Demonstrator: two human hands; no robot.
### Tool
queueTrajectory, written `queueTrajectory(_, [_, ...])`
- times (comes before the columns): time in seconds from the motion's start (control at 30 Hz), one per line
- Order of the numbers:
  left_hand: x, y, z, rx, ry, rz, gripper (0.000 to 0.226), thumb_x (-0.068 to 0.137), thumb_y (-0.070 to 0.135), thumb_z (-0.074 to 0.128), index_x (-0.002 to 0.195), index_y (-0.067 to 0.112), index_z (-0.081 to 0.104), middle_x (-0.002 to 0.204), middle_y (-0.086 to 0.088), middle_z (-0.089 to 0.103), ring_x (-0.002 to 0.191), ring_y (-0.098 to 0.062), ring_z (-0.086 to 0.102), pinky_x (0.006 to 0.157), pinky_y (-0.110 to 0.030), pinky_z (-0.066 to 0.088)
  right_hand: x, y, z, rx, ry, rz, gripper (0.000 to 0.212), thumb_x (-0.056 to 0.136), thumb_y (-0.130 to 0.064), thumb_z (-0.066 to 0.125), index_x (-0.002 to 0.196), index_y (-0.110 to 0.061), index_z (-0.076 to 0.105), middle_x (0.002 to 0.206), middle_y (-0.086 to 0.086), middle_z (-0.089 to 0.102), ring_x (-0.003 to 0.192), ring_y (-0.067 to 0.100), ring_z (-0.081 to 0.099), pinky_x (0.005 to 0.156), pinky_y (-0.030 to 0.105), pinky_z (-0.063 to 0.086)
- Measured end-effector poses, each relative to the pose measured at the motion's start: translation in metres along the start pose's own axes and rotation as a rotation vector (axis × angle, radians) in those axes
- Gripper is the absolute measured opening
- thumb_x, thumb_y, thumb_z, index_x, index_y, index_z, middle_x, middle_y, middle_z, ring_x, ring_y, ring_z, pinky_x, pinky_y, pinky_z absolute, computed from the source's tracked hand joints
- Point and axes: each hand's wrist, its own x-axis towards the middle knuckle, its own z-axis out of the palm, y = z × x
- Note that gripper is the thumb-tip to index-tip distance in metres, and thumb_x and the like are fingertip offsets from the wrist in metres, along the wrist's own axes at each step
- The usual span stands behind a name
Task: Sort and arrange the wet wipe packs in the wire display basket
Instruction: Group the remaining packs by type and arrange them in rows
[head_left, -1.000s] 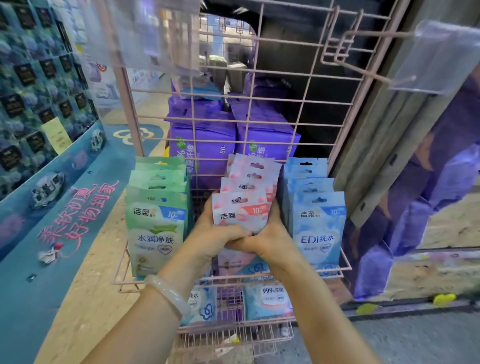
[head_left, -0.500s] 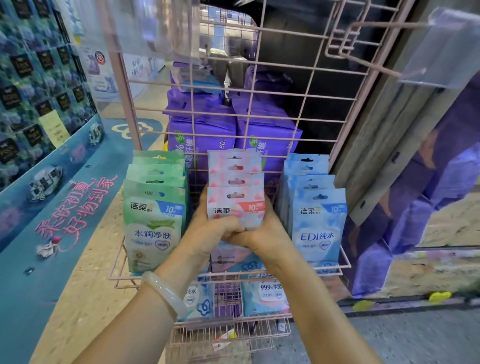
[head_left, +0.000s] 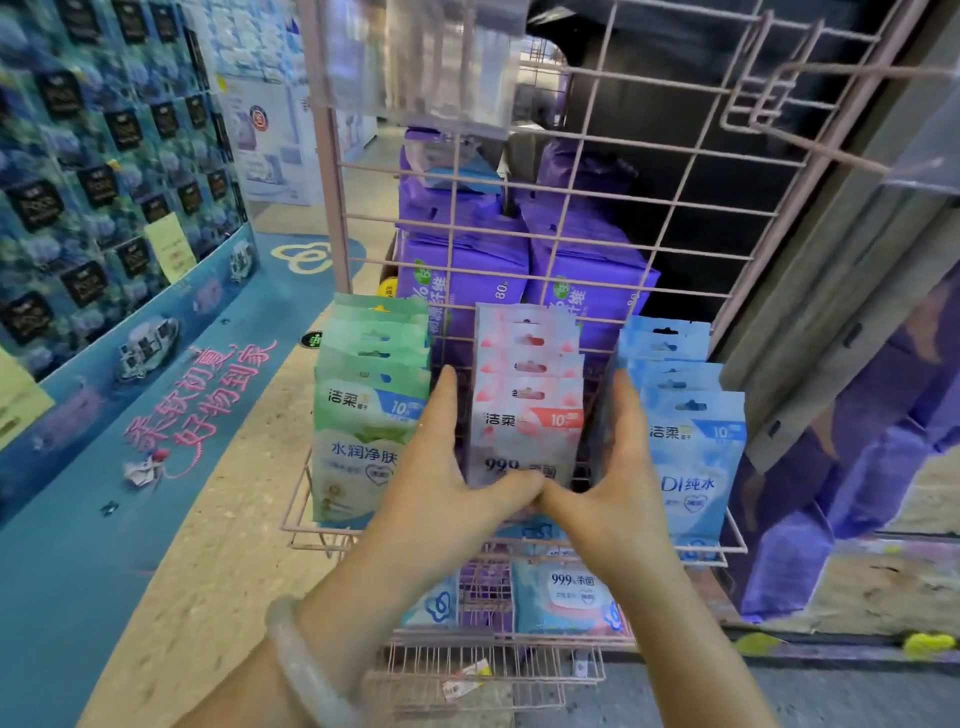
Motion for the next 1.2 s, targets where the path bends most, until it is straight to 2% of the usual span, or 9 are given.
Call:
queueTrajectory(0.17, [-0.032, -0.003, -0.061, -0.020, 0.428, 0.253, 0.048, 0.062, 0.037, 0.075, 0.109, 0.035, 0.063, 0.110, 0.016, 0.068, 0.105, -0.002, 0.061, 0.093, -0.015, 0.045, -0.041, -0.030, 0.032, 0.219, -0.136, -0.080, 0.053, 0.071, -0.051, 0.061, 0.121, -0.048, 0.045, 0.126, -0.032, 0.052, 0.123, -0.010, 0.043, 0.091, 0.001, 0.036])
queueTrajectory(0.27, [-0.010, -0.018, -0.084, -0.109, 0.396, 0.053, 0.091, 0.055, 0.026, 0.085, 0.134, 0.022, 0.041, 0.135, 0.012, 0.048, 0.123, 0.004, 0.044, 0.105, -0.020, 0.034, -0.038, -0.034, 0.073, 0.225, -0.378, 0.091, 0.078, 0.070, -0.069, 0.049, 0.138, -0.038, 0.028, 0.121, -0.045, 0.044, 0.117, -0.023, 0.038, 0.102, 0.010, 0.033])
queueTrajectory(0.4, [0.023, -0.023, -0.088, -0.153, 0.252, -0.050, 0.110, 0.056, 0.024, 0.082, 0.146, 0.015, 0.019, 0.152, -0.001, 0.028, 0.127, 0.004, 0.029, 0.105, -0.023, 0.029, 0.001, -0.030, 0.109, 0.202, -0.281, 0.257, 0.100, 0.060, -0.077, 0.040, 0.145, -0.032, 0.013, 0.134, -0.023, 0.042, 0.118, -0.004, 0.043, 0.096, 0.020, 0.030])
queueTrajectory(0.5, [0.034, -0.030, -0.086, -0.159, 0.185, -0.037, 0.064, 0.080, 0.016, 0.067, 0.137, 0.009, 0.037, 0.135, -0.007, 0.053, 0.114, -0.006, 0.054, 0.099, -0.031, 0.046, 0.016, -0.027, 0.123, 0.242, -0.239, 0.286, 0.083, 0.070, -0.069, 0.037, 0.142, -0.030, 0.024, 0.140, -0.007, 0.046, 0.121, 0.008, 0.046, 0.101, 0.025, 0.034])
queueTrajectory(0.67, [0.035, -0.033, -0.082, -0.184, 0.248, -0.045, 0.032, 0.093, 0.016, 0.051, 0.124, 0.014, 0.052, 0.097, 0.011, 0.067, 0.074, 0.009, 0.066, 0.059, -0.005, 0.047, 0.021, -0.029, 0.126, 0.274, -0.253, 0.239, 0.102, 0.048, -0.084, 0.036, 0.138, -0.035, 0.030, 0.125, -0.015, 0.051, 0.113, 0.005, 0.050, 0.100, 0.026, 0.036])
queueTrajectory(0.83, [0.037, -0.034, -0.082, -0.016, 0.278, -0.207, 0.055, 0.071, 0.047, 0.043, 0.122, 0.027, 0.051, 0.110, 0.003, 0.065, 0.115, -0.025, 0.056, 0.105, -0.045, 0.039, 0.027, -0.027, 0.132, 0.224, -0.203, 0.251, 0.101, 0.055, -0.083, 0.030, 0.141, -0.030, 0.027, 0.136, -0.005, 0.049, 0.121, 0.012, 0.049, 0.105, 0.030, 0.035])
queueTrajectory(0.97, [0.039, -0.034, -0.084, 0.076, 0.315, -0.285, 0.077, 0.066, 0.049, 0.040, 0.136, 0.019, 0.033, 0.133, -0.004, 0.052, 0.135, -0.030, 0.036, 0.114, -0.048, 0.022, 0.023, -0.024, 0.130, 0.128, -0.213, 0.347, 0.071, 0.084, -0.065, 0.024, 0.145, -0.029, 0.020, 0.147, -0.002, 0.039, 0.129, 0.015, 0.039, 0.094, 0.020, 0.025])
queueTrajectory(1.1, [0.009, -0.024, -0.070, 0.191, 0.547, 0.115, 0.080, 0.077, 0.046, 0.050, 0.145, 0.017, 0.019, 0.150, 0.005, 0.023, 0.143, -0.014, 0.019, 0.118, -0.041, 0.017, -0.009, -0.035, 0.102, 0.078, -0.248, 0.192, 0.085, 0.074, -0.072, 0.028, 0.146, -0.028, 0.017, 0.151, -0.012, 0.027, 0.123, -0.013, 0.025, 0.100, 0.010, 0.016])
queueTrajectory(1.2, [-0.026, -0.012, -0.032, 0.082, 0.368, 0.506, 0.046, 0.087, 0.030, 0.049, 0.132, 0.024, 0.040, 0.146, 0.005, 0.035, 0.140, -0.011, 0.029, 0.113, -0.032, 0.027, -0.035, -0.041, 0.056, 0.198, -0.126, -0.086, 0.062, 0.081, -0.068, 0.039, 0.124, -0.026, 0.053, 0.130, -0.011, 0.057, 0.118, -0.009, 0.049, 0.099, 0.010, 0.038])
